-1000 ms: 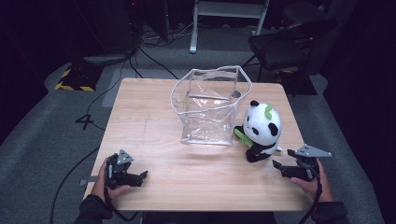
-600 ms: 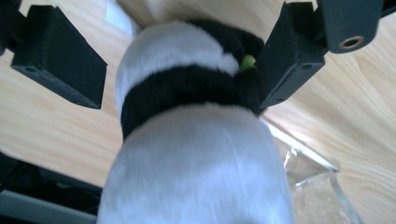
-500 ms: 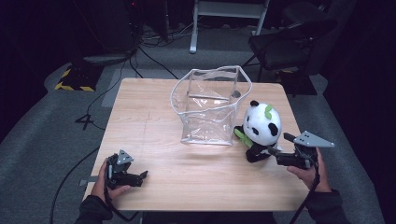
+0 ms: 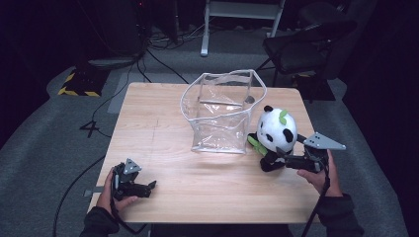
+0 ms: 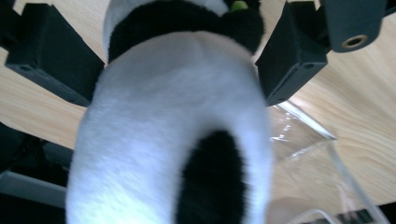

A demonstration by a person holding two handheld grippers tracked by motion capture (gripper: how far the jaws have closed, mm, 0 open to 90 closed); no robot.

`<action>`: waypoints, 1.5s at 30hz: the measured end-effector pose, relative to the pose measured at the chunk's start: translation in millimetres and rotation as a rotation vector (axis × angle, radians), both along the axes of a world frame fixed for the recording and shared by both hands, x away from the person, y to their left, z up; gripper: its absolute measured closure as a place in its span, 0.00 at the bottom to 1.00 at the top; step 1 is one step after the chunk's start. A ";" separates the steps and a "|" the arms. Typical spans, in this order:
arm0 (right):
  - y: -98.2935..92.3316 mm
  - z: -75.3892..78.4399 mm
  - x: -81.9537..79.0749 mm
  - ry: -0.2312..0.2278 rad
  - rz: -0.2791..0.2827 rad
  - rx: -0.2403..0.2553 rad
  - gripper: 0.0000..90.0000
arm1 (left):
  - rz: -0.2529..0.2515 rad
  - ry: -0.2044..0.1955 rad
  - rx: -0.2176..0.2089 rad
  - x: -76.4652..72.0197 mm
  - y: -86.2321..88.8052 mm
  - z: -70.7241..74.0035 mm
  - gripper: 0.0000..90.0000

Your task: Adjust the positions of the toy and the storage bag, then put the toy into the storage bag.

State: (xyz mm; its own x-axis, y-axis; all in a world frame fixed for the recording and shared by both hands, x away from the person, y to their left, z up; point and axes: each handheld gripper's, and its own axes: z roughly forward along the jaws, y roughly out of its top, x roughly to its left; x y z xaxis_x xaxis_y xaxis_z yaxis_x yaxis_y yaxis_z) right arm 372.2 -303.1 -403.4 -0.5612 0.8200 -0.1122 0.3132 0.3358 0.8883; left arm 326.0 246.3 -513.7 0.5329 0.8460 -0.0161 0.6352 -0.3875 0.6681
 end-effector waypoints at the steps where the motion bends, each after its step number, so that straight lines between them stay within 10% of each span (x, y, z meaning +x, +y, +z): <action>1: -1.1 -1.3 2.7 0.011 -0.007 0.012 0.14 | 0.000 -0.001 0.000 0.1 0.1 0.0 0.01; 20: 6.3 -15.9 25.4 0.071 0.003 0.055 0.03 | 0.001 0.000 -0.003 0.0 -0.1 -0.1 0.01; 45: -4.7 -19.6 18.8 0.013 0.036 0.103 0.42 | 0.007 0.000 -0.002 -0.8 0.3 -0.1 0.01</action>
State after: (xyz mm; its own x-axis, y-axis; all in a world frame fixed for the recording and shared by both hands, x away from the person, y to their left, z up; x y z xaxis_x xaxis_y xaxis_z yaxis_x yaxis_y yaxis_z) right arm 391.0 -307.8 -423.0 -0.5914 0.8061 -0.0208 0.3145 0.2544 0.9145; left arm 325.3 246.7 -513.8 0.5267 0.8499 -0.0178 0.6383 -0.3816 0.6686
